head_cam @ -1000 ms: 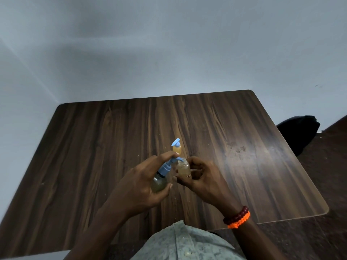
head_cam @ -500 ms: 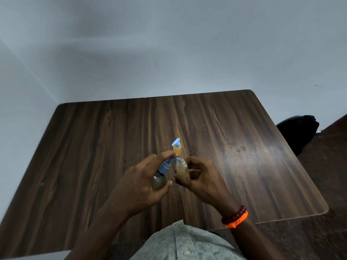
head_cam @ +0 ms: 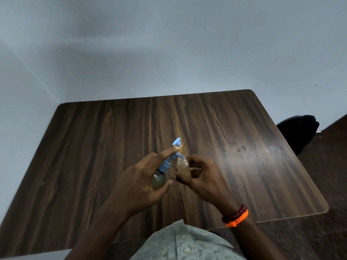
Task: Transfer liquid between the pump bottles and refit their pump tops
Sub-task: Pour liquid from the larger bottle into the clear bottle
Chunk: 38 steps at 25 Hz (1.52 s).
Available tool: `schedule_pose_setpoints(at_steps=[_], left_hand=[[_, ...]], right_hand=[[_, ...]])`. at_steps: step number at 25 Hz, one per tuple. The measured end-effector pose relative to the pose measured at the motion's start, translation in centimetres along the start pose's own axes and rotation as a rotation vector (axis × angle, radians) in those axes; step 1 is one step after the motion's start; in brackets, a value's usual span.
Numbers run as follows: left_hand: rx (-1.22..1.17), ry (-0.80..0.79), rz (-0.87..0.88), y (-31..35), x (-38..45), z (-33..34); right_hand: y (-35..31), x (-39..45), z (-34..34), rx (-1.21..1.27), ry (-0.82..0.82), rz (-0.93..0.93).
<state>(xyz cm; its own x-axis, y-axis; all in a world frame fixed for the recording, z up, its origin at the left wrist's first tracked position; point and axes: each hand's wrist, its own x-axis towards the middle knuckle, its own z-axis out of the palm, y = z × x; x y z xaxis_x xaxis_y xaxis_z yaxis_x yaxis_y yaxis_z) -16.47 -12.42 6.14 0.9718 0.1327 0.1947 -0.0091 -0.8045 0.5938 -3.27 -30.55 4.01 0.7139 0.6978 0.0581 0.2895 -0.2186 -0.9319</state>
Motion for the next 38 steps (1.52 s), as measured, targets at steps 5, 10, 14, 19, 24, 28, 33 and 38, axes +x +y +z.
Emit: schedule_pose_setpoints(at_steps=[5, 10, 14, 19, 24, 28, 33, 38], left_hand=[[-0.007, -0.006, -0.002, 0.13, -0.08, 0.07], [0.012, -0.016, 0.006, 0.1, -0.27, 0.09], [-0.014, 0.012, 0.002, 0.18, -0.09, 0.08], [0.027, -0.002, 0.013, 0.29, -0.25, 0.13], [0.009, 0.035, 0.003, 0.46, -0.04, 0.14], [0.027, 0.005, 0.007, 0.54, -0.12, 0.07], [-0.01, 0.006, 0.007, 0.52, -0.1, 0.36], [0.003, 0.007, 0.006, 0.23, -0.28, 0.33]], right_hand=[[-0.19, -0.11, 0.41, -0.003, -0.011, -0.03], [-0.03, -0.01, 0.04, -0.004, -0.016, -0.025], [-0.03, -0.15, 0.35, 0.003, -0.014, -0.025], [-0.06, -0.06, -0.08, -0.008, -0.003, -0.013], [-0.04, -0.19, 0.0, 0.013, 0.0, -0.006], [-0.07, -0.18, -0.12, -0.007, -0.012, -0.006], [0.0, -0.25, -0.09, 0.011, -0.019, -0.007], [-0.04, -0.23, -0.09, 0.003, -0.028, -0.007]])
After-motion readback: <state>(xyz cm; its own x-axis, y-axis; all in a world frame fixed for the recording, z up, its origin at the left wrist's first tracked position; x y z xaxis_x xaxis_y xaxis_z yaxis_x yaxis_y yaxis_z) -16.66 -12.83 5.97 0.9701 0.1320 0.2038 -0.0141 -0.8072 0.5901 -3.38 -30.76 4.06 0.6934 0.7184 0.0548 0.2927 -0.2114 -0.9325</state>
